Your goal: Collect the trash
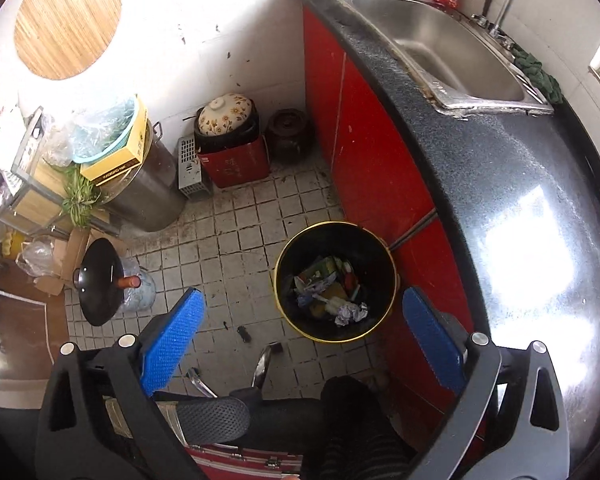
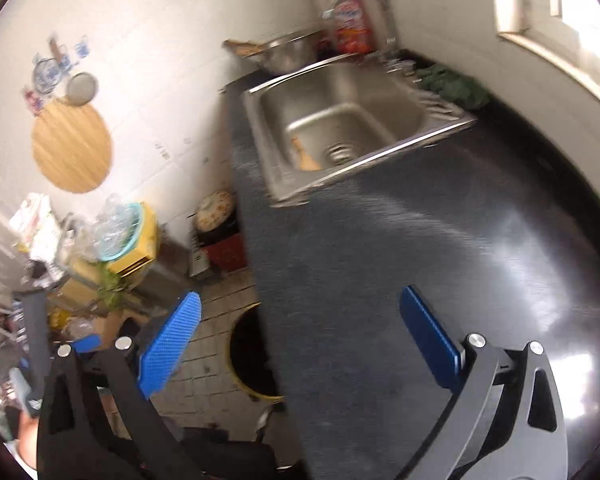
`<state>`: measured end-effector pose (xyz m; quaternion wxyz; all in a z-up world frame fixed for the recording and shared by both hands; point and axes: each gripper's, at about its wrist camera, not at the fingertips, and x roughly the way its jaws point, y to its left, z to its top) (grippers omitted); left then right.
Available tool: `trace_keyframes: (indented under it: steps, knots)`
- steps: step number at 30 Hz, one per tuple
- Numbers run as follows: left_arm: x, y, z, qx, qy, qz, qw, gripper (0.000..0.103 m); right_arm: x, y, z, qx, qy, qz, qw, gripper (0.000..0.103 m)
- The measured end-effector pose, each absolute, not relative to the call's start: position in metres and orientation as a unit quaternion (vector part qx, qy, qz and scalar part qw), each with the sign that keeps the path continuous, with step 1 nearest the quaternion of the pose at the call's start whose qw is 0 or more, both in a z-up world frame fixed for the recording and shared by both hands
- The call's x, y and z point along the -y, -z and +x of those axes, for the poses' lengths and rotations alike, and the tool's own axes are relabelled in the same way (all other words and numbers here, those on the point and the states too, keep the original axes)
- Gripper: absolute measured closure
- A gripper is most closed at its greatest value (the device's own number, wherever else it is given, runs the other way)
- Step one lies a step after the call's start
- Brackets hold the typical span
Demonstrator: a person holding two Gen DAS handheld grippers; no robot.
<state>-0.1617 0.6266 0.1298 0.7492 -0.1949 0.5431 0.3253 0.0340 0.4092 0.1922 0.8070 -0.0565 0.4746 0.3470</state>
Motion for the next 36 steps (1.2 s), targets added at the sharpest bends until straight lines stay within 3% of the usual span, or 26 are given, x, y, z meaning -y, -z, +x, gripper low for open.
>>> trace_keyframes:
  steps: [7, 15, 25, 36]
  knots:
    - [-0.514, -0.131, -0.056, -0.554, -0.183, -0.097, 0.806, 0.007, -0.179, -0.144, 0.061, -0.519, -0.068, 0.004, 0.852, 0.007]
    - [-0.316, -0.118, 0.025, -0.557, 0.038, 0.042, 0.829, 0.007, 0.037, -0.13, -0.026, -0.514, 0.176, 0.147, 0.827, 0.007]
    - [-0.138, -0.086, 0.021, -0.564, 0.212, 0.159, 0.782, 0.007, 0.113, -0.113, -0.136, -0.513, 0.275, 0.207, 0.786, 0.007]
    - [-0.104, -0.07, 0.005, -0.566, 0.215, 0.196, 0.771, 0.007, 0.123, -0.101, -0.177, -0.511, 0.297, 0.253, 0.766, 0.007]
